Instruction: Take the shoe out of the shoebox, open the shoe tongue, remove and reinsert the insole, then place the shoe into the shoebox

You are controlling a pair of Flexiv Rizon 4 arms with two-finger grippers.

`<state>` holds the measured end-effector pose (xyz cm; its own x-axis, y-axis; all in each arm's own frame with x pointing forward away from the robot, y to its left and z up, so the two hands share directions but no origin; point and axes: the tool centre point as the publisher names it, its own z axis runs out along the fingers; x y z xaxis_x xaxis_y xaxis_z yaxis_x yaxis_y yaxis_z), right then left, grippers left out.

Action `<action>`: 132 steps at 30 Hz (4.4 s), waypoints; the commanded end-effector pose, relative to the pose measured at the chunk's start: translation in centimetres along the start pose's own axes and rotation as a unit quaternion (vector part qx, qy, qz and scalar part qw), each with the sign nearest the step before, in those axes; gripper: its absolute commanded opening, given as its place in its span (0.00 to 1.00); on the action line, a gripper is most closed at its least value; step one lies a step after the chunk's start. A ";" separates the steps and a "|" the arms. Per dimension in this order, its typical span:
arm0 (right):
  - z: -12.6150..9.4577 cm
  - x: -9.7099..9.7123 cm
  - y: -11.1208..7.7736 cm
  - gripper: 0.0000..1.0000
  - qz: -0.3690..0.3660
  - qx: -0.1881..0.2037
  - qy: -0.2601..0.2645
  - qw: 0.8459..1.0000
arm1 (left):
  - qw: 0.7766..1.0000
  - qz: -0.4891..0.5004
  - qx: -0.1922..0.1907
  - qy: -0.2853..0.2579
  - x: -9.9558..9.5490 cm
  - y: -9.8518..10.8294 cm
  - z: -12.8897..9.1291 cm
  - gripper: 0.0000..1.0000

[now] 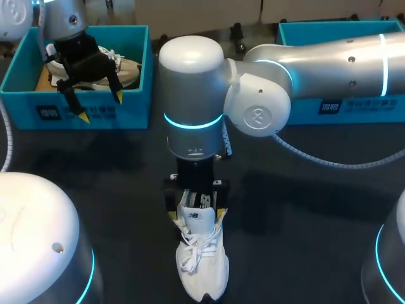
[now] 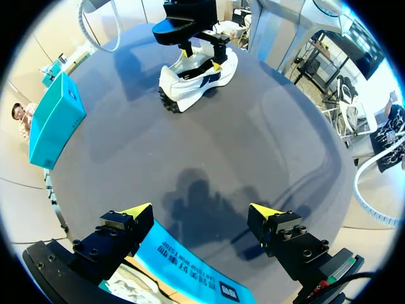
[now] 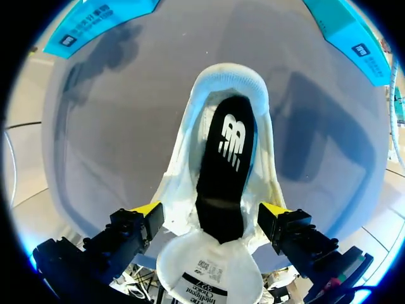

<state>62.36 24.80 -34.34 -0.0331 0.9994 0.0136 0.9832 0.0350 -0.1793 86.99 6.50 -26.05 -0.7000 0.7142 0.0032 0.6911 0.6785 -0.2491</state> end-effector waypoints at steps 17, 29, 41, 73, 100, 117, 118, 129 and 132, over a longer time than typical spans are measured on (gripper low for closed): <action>-1.5 1.3 -3.8 1.00 0.034 -0.010 -0.039 0.999 | 1.000 0.000 -0.001 0.000 0.1 0.0 0.0 1.00; -2.4 0.2 -6.1 1.00 0.060 -0.012 -0.059 0.996 | 1.000 0.000 -0.001 0.000 0.1 0.0 0.0 1.00; -2.8 -0.7 -7.8 1.00 0.084 -0.005 -0.054 0.995 | 1.000 0.000 -0.001 0.000 0.1 0.0 0.0 1.00; -3.2 -0.3 -11.3 0.33 0.152 -0.010 -0.082 0.985 | 1.000 0.000 -0.001 0.000 0.1 0.0 0.0 1.00; -2.9 -2.7 -1.9 0.30 0.039 -0.053 -0.070 0.995 | 1.000 0.000 -0.001 0.000 0.1 0.0 0.0 1.00; -4.3 -1.4 -4.2 0.31 0.064 -0.027 -0.097 0.993 | 1.000 0.000 -0.001 0.000 0.1 0.0 0.0 1.00; -4.1 -1.3 -4.3 0.31 0.066 -0.026 -0.096 0.993 | 1.000 0.000 -0.001 0.000 0.1 0.0 0.0 1.00; -0.8 -1.7 -5.1 0.29 0.072 -0.024 -0.059 0.995 | 1.000 0.000 -0.001 0.000 0.1 0.0 0.0 1.00; 0.0 -2.1 -4.9 0.29 0.068 -0.027 -0.050 0.996 | 1.000 0.000 -0.001 0.000 0.1 0.0 0.0 1.00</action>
<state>58.36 23.08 -32.65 -0.0866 0.9912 -0.0998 0.9859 0.0708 -0.1515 86.98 6.50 -26.05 -0.7000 0.7142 0.0032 0.6911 0.6785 -0.2491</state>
